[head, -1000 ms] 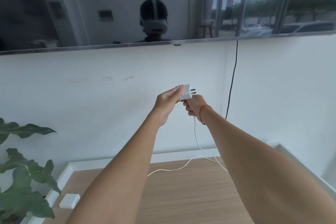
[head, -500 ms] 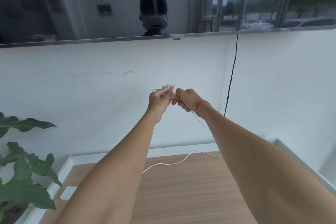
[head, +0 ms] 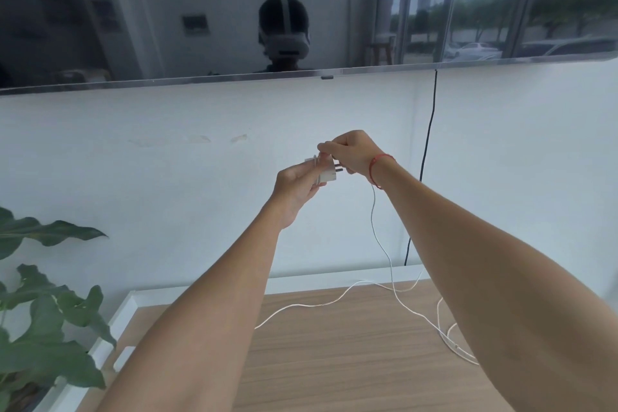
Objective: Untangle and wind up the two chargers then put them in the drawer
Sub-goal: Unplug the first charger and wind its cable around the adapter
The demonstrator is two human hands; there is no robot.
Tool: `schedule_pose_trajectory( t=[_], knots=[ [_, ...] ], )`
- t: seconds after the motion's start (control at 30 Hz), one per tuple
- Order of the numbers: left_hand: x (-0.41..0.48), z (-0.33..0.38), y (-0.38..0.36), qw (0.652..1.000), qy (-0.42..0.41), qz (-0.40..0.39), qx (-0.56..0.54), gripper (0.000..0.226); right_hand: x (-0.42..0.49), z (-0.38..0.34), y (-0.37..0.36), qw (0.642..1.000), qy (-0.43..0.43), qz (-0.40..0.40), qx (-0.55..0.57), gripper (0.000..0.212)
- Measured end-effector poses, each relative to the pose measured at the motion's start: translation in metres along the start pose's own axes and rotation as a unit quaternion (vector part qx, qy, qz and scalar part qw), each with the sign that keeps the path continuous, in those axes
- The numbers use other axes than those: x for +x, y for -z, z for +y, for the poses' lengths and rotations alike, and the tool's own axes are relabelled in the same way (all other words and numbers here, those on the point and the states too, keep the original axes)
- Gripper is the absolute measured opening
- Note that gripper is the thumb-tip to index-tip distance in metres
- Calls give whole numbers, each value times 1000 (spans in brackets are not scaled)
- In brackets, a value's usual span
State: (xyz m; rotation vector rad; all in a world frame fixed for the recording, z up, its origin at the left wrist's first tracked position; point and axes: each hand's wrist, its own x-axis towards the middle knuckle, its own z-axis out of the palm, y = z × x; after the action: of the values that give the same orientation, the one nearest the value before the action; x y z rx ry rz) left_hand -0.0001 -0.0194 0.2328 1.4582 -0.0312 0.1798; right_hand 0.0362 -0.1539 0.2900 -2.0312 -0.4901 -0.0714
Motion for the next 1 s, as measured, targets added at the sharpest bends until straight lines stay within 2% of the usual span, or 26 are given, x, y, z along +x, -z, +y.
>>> schedule_pose_trajectory(
  t=[0.17, 0.3, 0.4, 0.6, 0.7, 0.77, 0.9, 1.0],
  knots=[
    [-1, 6, -2, 999, -36, 3, 27, 18, 3, -9, 8, 999, 19, 22, -17, 30],
    [-1, 13, -1, 999, -43, -3, 10, 31, 7, -5, 7, 992, 39, 90, 78, 25],
    [-3, 22, 0, 999, -40, -22, 5, 32, 8, -2, 0, 980, 43, 116, 156, 26],
    [-11, 35, 6, 997, -26, -72, -8, 18, 8, 14, -7, 945, -70, 127, 293, 39],
    [-14, 39, 4, 996, -29, -82, -7, 19, 8, 21, -16, 930, -99, 139, 324, 15],
    [-13, 40, -2, 997, -42, -64, -1, 21, 8, 23, -27, 920, -112, 146, 346, 27],
    [-6, 39, -9, 997, -73, 27, 17, 23, 2, 15, -43, 932, -141, 112, 316, 25],
    [-4, 34, -5, 996, -74, 35, 17, 18, -1, 10, -49, 948, -162, 47, 269, 28]
  ],
)
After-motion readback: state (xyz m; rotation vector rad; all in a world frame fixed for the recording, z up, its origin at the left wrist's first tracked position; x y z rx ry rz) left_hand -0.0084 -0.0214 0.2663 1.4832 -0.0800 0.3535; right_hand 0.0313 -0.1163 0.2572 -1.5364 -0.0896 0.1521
